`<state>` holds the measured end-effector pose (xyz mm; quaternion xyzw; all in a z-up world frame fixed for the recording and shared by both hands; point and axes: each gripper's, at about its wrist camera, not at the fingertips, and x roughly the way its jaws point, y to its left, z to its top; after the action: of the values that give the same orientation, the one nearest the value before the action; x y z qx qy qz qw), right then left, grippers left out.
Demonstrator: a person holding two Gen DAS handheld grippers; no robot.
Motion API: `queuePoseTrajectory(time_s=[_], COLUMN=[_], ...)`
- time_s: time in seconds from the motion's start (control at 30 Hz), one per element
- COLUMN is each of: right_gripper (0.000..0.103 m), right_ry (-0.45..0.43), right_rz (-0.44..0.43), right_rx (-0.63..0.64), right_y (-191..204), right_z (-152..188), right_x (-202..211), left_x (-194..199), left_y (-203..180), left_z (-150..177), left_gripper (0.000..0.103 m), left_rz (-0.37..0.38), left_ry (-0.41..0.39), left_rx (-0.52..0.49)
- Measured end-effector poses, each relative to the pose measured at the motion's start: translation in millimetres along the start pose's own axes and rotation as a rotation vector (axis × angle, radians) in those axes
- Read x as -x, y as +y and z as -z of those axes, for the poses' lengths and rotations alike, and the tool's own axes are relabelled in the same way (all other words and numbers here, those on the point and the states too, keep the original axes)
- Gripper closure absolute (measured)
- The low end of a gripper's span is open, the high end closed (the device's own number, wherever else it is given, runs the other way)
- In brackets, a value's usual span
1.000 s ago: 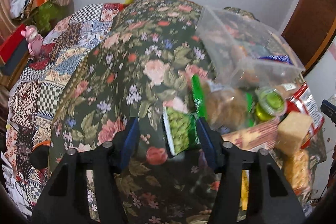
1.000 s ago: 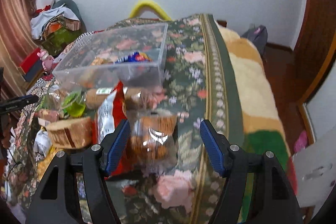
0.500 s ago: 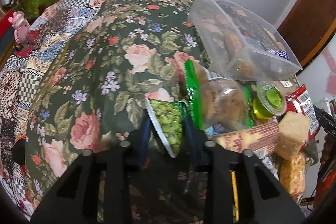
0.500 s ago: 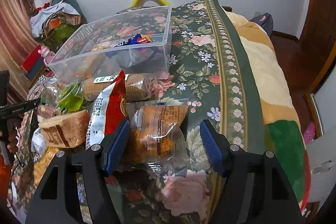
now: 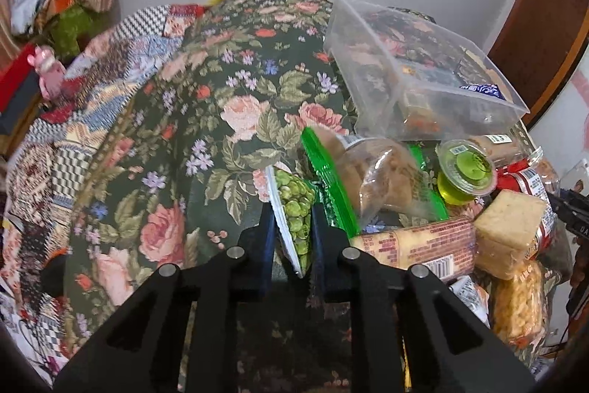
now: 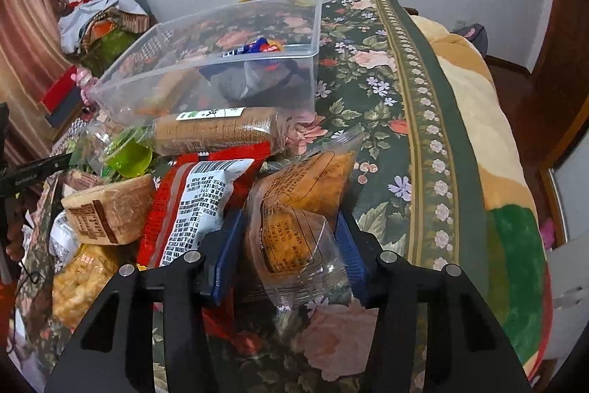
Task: Organize snacks
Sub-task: 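Grasp the green pea bag with the left tool while the right grasps the cookie bag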
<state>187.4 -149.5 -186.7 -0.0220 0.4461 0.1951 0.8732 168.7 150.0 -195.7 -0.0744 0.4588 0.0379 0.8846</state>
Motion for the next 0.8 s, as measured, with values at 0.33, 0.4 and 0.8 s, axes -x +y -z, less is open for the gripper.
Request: queuePoseTrajectory(time_s=[0.33,0.4,0.8], right_gripper=[0.056,0.056,0.056], right_ry=[-0.096,-0.121,-0.242], right_rz=[0.034,0.033,0.003], right_rx=[-0.015,-0.013,0.05], right_y=[-11.3,-11.2,11.8], right_z=[-13.1,-18.5,-55.6], right_x=[29.0,35.1,50.5], left_x=[42.3,50.5,88.0], left_y=[-0.9,-3.8,-34.2], left_z=[-13.3,-18.2,-54.0], left_gripper=[0.087,0.087,0.103], left_rz=[-0.026,-0.026,0.037], left_ry=[-0.099,-0.122,-0.245], left_rx=[0.0,-0.008,-0.057])
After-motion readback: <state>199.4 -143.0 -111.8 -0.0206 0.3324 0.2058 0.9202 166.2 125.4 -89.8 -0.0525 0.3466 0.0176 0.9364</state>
